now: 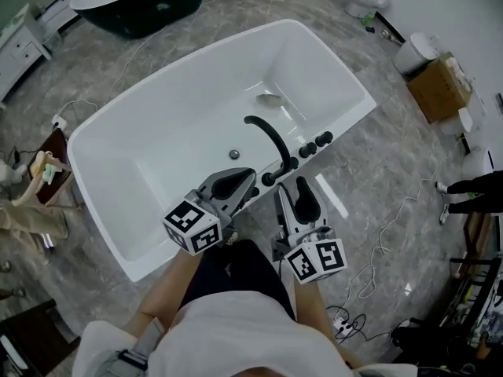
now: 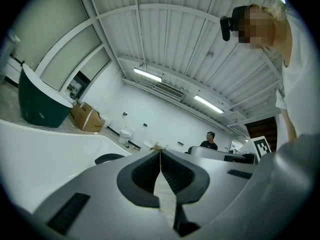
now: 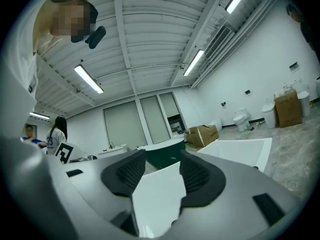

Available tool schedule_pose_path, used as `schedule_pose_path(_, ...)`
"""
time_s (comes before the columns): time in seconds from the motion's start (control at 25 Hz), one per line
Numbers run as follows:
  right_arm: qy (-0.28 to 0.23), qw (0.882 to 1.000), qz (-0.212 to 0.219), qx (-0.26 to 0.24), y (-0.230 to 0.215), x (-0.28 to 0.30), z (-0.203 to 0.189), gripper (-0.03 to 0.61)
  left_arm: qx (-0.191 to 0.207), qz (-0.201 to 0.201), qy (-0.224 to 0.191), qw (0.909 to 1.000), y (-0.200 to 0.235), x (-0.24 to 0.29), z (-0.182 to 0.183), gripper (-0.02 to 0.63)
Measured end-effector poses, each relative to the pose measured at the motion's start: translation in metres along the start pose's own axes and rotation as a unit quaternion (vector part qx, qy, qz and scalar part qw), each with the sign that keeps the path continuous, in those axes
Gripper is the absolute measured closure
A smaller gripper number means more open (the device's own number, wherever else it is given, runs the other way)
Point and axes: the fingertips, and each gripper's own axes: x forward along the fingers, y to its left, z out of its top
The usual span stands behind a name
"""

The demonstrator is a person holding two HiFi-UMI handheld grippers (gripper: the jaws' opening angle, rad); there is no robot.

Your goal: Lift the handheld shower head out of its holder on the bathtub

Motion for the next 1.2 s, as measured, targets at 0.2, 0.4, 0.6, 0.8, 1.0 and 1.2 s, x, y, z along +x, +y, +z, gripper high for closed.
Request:
schedule_pose_path(0.2,0.04,0.998,0.037,-0.011,0.004,0.008,-0.011,0.376,-0.017,0.042,-0.003,0.999,0.008,-0.009,-0.007,0.601)
schedule_pose_path(0.4,0.068,0.995,0.077,-0.021,0.007,0.016,-0.03,0.376,-0.03,0.071,0.001,0.997,0.022,-0.012,-0.024,0.601)
schedule_pose_path(0.6,0.104,0.99,0.093,-0.017,0.003,0.021,-0.057,0.376,-0.037,0.089,0.001,0.9954,0.03,-0.013,-0.035,0.601)
schedule_pose_path(0.8,0.135,0.986,0.091,-0.021,-0.002,0.029,-0.09,0.376,-0.051,0.104,0.008,0.9933,0.043,-0.019,-0.055,0.601)
schedule_pose_path(1.0,0.172,0.982,0.08,-0.012,-0.016,0.035,-0.124,0.376,-0.061,0.117,0.025,0.9909,0.06,-0.025,-0.081,0.601)
schedule_pose_path(1.2,0.199,0.977,0.078,-0.011,-0.026,0.04,-0.153,0.376,-0.071,0.125,0.032,0.9892,0.072,-0.028,-0.096,0.601)
